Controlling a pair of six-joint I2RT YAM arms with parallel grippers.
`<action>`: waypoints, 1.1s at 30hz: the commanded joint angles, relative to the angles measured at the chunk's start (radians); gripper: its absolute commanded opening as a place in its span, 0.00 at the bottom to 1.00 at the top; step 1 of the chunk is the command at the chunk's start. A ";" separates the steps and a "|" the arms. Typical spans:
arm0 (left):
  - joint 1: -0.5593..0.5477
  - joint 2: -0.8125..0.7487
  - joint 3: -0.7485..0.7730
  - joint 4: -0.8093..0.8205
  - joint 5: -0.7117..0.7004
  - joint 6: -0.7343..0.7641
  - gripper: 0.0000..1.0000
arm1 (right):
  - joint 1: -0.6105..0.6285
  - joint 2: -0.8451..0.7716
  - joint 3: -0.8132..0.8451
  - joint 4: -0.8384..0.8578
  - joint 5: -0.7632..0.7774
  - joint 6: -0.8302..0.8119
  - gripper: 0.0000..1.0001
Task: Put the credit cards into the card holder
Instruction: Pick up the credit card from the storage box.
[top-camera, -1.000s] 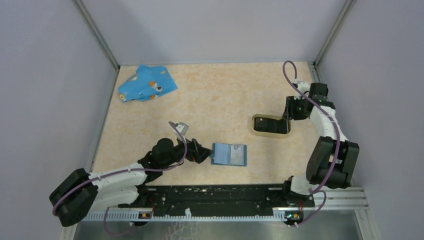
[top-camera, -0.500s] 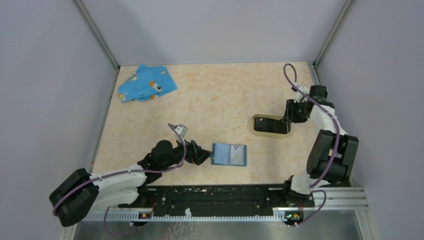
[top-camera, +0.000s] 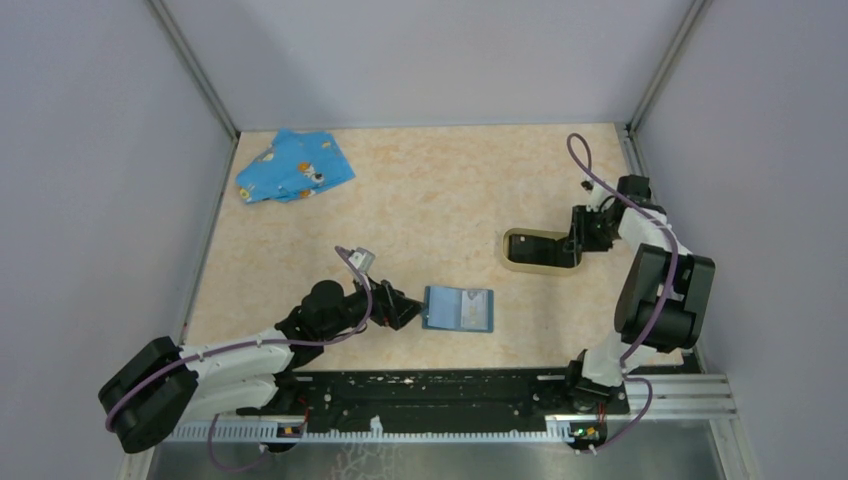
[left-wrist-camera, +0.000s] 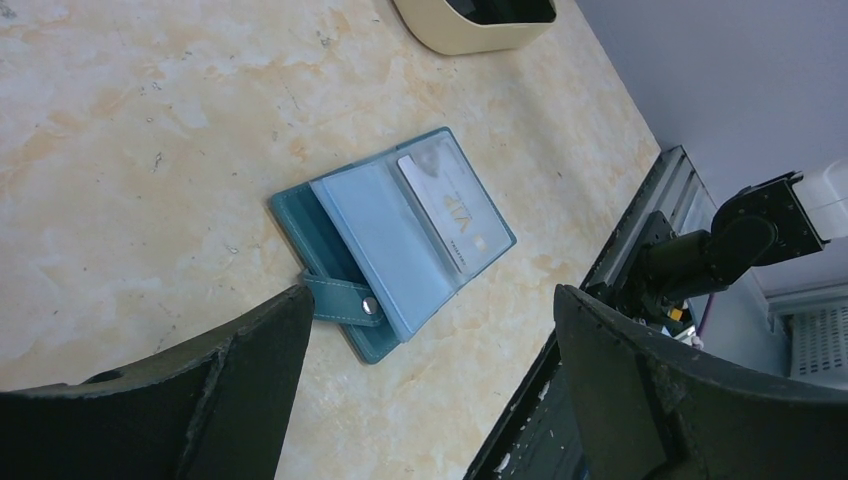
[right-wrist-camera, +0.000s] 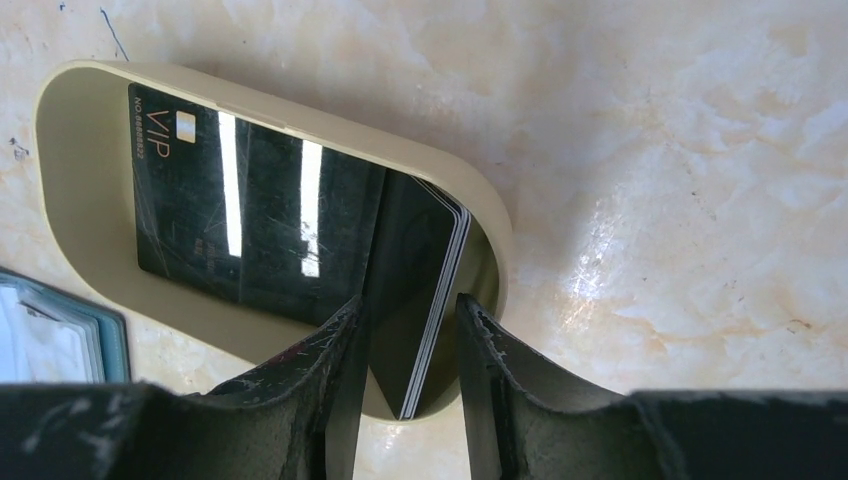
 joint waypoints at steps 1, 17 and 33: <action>-0.006 -0.001 -0.012 0.050 0.022 -0.012 0.95 | -0.011 0.022 0.011 -0.003 -0.029 -0.016 0.36; -0.006 0.007 -0.016 0.071 0.051 -0.029 0.95 | -0.012 0.111 0.036 -0.015 -0.034 0.016 0.29; -0.006 0.007 -0.021 0.085 0.055 -0.033 0.95 | -0.119 0.158 0.074 -0.087 -0.266 0.009 0.00</action>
